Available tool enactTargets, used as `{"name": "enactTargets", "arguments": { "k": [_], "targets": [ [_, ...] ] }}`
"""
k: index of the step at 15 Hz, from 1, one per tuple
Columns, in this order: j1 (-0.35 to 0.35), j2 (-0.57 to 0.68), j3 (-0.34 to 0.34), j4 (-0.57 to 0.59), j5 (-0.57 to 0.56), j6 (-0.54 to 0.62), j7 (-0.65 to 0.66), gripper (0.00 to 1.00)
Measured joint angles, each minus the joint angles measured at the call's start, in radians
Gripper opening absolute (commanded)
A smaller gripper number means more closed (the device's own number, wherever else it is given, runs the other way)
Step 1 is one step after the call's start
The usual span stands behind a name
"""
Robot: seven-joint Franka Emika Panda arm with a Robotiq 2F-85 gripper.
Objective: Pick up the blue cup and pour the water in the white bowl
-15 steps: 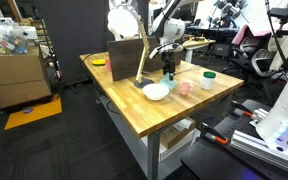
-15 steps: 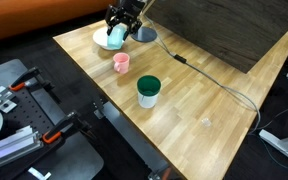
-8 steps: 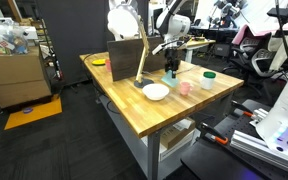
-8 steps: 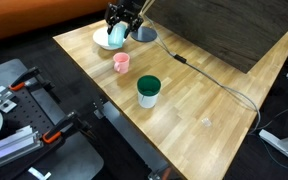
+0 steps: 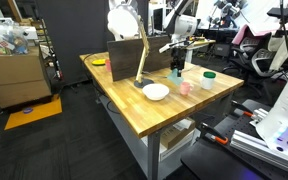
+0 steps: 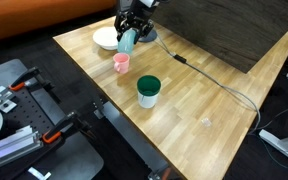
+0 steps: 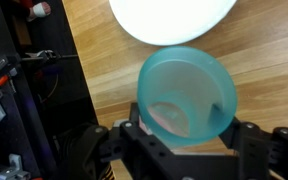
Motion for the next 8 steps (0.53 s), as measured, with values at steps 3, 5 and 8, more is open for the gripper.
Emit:
{"name": "enactTargets", "arguments": {
  "k": [3, 5, 8],
  "targets": [
    [-0.018, -0.018, -0.005, 0.0, 0.001, 0.019, -0.038, 0.48],
    [-0.025, -0.024, -0.005, 0.001, 0.014, 0.034, -0.062, 0.48],
    [-0.033, -0.025, -0.01, 0.003, 0.021, 0.046, -0.088, 0.48]
  ]
}}
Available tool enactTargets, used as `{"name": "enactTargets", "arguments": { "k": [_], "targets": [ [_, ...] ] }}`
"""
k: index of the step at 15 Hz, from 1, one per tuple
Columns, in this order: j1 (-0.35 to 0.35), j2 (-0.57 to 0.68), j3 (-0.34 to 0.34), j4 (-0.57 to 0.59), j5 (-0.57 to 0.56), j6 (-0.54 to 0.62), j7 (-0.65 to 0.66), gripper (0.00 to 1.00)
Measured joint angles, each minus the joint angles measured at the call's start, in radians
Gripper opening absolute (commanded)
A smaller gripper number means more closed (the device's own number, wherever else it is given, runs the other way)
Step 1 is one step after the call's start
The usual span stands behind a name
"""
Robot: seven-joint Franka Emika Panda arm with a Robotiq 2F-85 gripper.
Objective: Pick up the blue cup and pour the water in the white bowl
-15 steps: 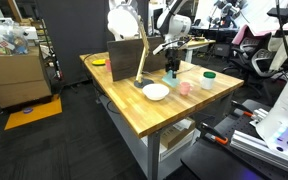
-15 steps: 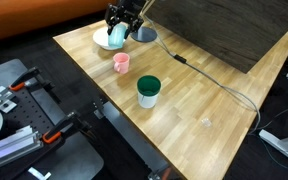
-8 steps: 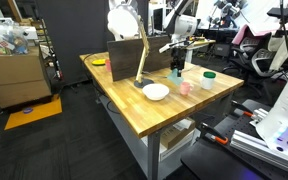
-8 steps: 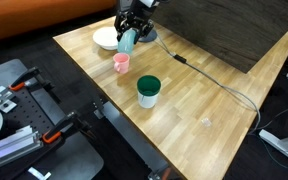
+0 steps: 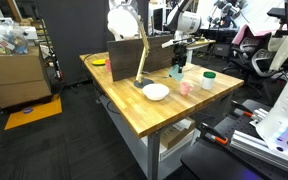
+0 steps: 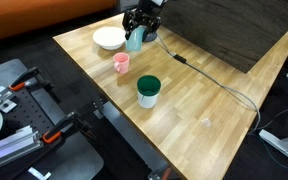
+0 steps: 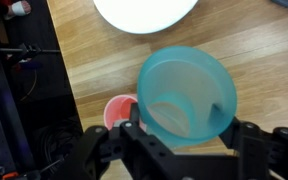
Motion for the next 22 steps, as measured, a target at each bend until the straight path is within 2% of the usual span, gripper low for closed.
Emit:
{"name": "enactTargets", "arguments": {
  "k": [6, 12, 13, 19, 20, 22],
  "targets": [
    [0.001, 0.005, -0.041, 0.011, -0.087, -0.013, 0.005, 0.48],
    [0.0, 0.019, -0.043, 0.037, -0.055, 0.023, -0.018, 0.48],
    [-0.001, 0.027, -0.041, 0.037, -0.04, 0.033, -0.026, 0.73],
    [-0.004, 0.06, -0.037, 0.047, -0.021, 0.045, -0.048, 0.73],
    [-0.004, 0.06, -0.037, 0.048, -0.021, 0.045, -0.048, 0.48],
    [-0.003, 0.06, -0.037, 0.048, -0.022, 0.045, -0.047, 0.48]
  ]
}}
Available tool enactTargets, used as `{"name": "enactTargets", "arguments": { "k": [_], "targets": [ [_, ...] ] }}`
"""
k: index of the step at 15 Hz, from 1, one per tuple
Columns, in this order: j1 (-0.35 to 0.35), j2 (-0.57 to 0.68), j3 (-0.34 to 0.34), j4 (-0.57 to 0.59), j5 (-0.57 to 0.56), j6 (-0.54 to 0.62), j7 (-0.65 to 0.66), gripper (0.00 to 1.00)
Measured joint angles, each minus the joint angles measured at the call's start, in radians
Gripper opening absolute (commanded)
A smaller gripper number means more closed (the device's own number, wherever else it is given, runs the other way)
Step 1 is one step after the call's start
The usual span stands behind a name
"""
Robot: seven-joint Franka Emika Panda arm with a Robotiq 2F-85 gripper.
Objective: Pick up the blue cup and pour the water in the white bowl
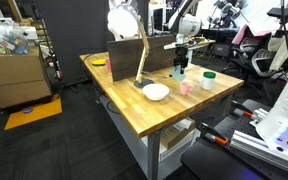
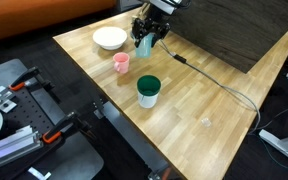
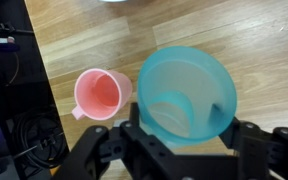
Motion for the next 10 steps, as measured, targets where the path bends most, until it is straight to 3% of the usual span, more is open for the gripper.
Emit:
{"name": "enactTargets", "arguments": {
  "k": [5, 10],
  "targets": [
    [-0.011, 0.043, 0.001, 0.044, 0.034, -0.001, -0.006, 0.48],
    [-0.092, 0.145, 0.039, 0.148, 0.18, -0.002, -0.127, 0.48]
  ]
}}
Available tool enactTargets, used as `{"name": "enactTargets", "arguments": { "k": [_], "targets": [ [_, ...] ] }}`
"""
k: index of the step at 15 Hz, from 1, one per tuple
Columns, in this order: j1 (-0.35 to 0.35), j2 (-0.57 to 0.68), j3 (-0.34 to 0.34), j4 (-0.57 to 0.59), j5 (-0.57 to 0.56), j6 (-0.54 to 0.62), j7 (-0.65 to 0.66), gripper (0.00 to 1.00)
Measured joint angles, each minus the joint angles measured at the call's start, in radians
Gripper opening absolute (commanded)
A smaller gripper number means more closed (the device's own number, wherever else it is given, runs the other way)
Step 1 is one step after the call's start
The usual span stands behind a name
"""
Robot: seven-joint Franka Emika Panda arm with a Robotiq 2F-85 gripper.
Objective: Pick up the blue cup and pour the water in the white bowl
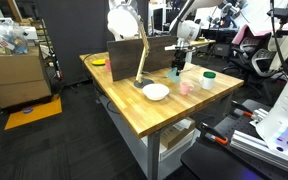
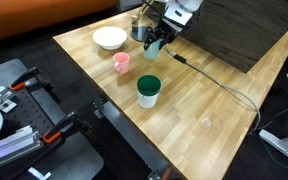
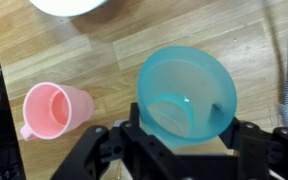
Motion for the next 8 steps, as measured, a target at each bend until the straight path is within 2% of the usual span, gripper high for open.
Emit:
{"name": "enactTargets", "arguments": {
  "k": [3, 7, 8],
  "targets": [
    [-0.033, 0.058, 0.031, 0.061, 0.062, -0.001, -0.08, 0.48],
    [-0.046, 0.093, 0.039, 0.102, 0.089, -0.02, -0.16, 0.48],
    [-0.049, 0.094, 0.038, 0.103, 0.089, -0.022, -0.177, 0.93]
  ]
}}
